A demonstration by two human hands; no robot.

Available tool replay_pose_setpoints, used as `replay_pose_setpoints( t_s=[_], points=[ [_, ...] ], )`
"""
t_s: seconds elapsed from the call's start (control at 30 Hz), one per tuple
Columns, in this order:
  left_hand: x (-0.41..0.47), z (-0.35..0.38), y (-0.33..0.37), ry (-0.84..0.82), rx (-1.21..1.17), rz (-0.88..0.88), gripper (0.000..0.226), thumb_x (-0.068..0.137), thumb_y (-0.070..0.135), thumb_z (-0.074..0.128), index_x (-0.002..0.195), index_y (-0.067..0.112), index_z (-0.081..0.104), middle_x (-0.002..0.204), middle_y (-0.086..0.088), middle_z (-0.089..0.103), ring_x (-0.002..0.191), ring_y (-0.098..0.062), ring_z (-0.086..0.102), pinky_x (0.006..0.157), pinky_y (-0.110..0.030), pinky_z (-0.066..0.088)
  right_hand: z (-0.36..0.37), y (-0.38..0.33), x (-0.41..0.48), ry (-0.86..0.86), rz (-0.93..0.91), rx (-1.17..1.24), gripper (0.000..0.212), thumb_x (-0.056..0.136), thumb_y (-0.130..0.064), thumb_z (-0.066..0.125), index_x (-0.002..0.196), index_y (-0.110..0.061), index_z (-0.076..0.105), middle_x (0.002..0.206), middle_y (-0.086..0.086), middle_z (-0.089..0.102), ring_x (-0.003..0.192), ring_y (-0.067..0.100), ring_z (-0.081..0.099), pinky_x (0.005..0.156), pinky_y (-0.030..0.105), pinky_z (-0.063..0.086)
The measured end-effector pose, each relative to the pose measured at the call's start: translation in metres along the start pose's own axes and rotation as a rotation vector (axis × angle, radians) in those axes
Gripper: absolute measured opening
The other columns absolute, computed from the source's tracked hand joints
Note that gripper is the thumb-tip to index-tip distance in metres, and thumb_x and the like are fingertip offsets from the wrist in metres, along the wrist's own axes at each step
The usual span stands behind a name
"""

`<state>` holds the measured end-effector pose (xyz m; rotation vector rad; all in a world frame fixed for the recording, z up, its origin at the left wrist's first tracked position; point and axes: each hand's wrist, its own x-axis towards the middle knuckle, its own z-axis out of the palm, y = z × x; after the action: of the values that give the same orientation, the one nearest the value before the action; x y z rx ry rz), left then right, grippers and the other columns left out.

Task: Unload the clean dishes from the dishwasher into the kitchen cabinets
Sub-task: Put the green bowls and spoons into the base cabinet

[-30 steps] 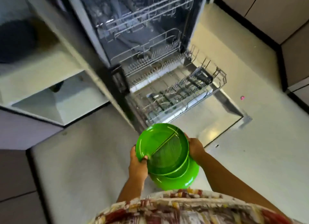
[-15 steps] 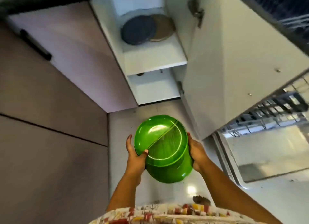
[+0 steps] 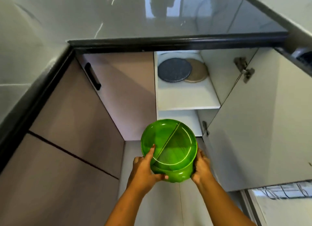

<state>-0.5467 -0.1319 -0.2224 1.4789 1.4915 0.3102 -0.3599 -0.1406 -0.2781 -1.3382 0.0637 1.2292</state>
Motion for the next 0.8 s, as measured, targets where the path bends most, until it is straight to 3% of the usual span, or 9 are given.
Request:
replay_pose_setpoints(
  t_s=[0.03, 0.17, 0.3, 0.43, 0.5, 0.57, 0.63, 0.7, 0.8],
  points=[
    [0.009, -0.001, 0.002, 0.025, 0.065, 0.047, 0.090, 0.073, 0.030, 0.078, 0.132, 0.062, 0.018, 0.117, 0.001, 0.041, 0.107, -0.014, 0.047, 0.102, -0.036, 0.043, 0.004, -0.004, 0.006, 0.004, -0.009, 0.037, 0.007, 0.085, -0.021, 0.066, 0.082, -0.015, 0.063, 0.078, 0.006, 0.069, 0.077, 0.029, 0.062, 0.073, 0.045, 0.056],
    [0.050, 0.006, 0.035, 0.106, 0.584, 0.162, 0.052, 0.090, 0.042, 0.054, 0.139, 0.047, 0.034, 0.111, -0.009, 0.056, 0.103, -0.028, 0.057, 0.090, -0.036, 0.049, 0.014, -0.019, 0.039, -0.009, -0.018, 0.116, 0.058, 0.041, -0.035, 0.088, 0.091, -0.015, 0.067, 0.095, 0.015, 0.067, 0.089, 0.035, 0.062, 0.087, 0.055, 0.051],
    [0.086, 0.018, 0.093, 0.245, 0.884, 0.252, 0.036, 0.096, 0.042, 0.041, 0.130, 0.035, 0.050, 0.112, -0.004, 0.064, 0.113, -0.025, 0.053, 0.088, -0.033, 0.040, 0.016, -0.038, 0.071, 0.107, -0.017, 0.011, 0.032, 0.080, -0.037, 0.070, 0.097, -0.010, 0.065, 0.086, 0.010, 0.070, 0.076, 0.030, 0.066, 0.070, 0.040, 0.058],
    [0.141, 0.024, 0.145, 0.198, 0.886, 0.133, 0.032, 0.098, 0.041, 0.038, 0.121, 0.027, 0.056, 0.120, -0.004, 0.063, 0.116, -0.026, 0.053, 0.093, -0.033, 0.034, 0.015, -0.060, 0.106, 0.069, -0.113, 0.035, 0.035, 0.089, -0.032, 0.061, 0.106, -0.001, 0.060, 0.098, 0.018, 0.067, 0.081, 0.030, 0.066, 0.065, 0.036, 0.059],
    [0.169, 0.018, 0.170, 0.158, 0.676, 0.062, 0.029, 0.097, 0.037, 0.043, 0.119, 0.026, 0.057, 0.117, -0.008, 0.065, 0.114, -0.025, 0.057, 0.094, -0.033, 0.040, 0.021, -0.080, 0.127, 0.058, -0.133, 0.025, 0.029, 0.090, -0.030, 0.060, 0.099, -0.003, 0.061, 0.094, 0.016, 0.068, 0.078, 0.027, 0.067, 0.061, 0.034, 0.059],
    [0.195, 0.008, 0.183, 0.162, 0.271, 0.039, 0.021, 0.092, 0.032, 0.052, 0.106, 0.019, 0.062, 0.100, -0.014, 0.071, 0.097, -0.027, 0.067, 0.085, -0.034, 0.051, 0.028, -0.099, 0.144, 0.090, -0.135, 0.023, 0.019, 0.090, -0.030, 0.061, 0.089, -0.012, 0.062, 0.087, 0.009, 0.068, 0.075, 0.023, 0.066, 0.058, 0.030, 0.056],
    [0.216, 0.003, 0.192, 0.223, -0.156, 0.046, 0.012, 0.089, 0.028, 0.057, 0.089, 0.016, 0.058, 0.094, -0.016, 0.071, 0.083, -0.031, 0.068, 0.075, -0.037, 0.054, 0.035, -0.117, 0.164, 0.143, -0.132, 0.011, 0.018, 0.087, -0.037, 0.064, 0.084, -0.019, 0.063, 0.091, 0.008, 0.069, 0.083, 0.026, 0.065, 0.069, 0.037, 0.057],
    [0.232, 0.003, 0.199, 0.285, -0.521, -0.006, 0.011, 0.094, 0.014, 0.052, 0.085, 0.019, 0.050, 0.097, -0.016, 0.064, 0.075, -0.028, 0.067, 0.057, -0.032, 0.050, 0.040, -0.132, 0.184, 0.169, -0.129, -0.042, 0.025, 0.083, -0.048, 0.066, 0.084, -0.023, 0.063, 0.099, 0.006, 0.068, 0.092, 0.026, 0.064, 0.079, 0.041, 0.056],
    [0.254, 0.011, 0.201, 0.321, -0.795, -0.117, 0.008, 0.098, 0.016, 0.043, 0.096, 0.022, 0.047, 0.116, -0.013, 0.059, 0.083, -0.020, 0.063, 0.052, -0.025, 0.051, 0.048, -0.152, 0.204, 0.096, -0.088, -0.009, 0.019, 0.089, -0.041, 0.060, 0.086, -0.024, 0.054, 0.097, 0.002, 0.062, 0.083, 0.016, 0.058, 0.066, 0.031, 0.052]
  ],
)
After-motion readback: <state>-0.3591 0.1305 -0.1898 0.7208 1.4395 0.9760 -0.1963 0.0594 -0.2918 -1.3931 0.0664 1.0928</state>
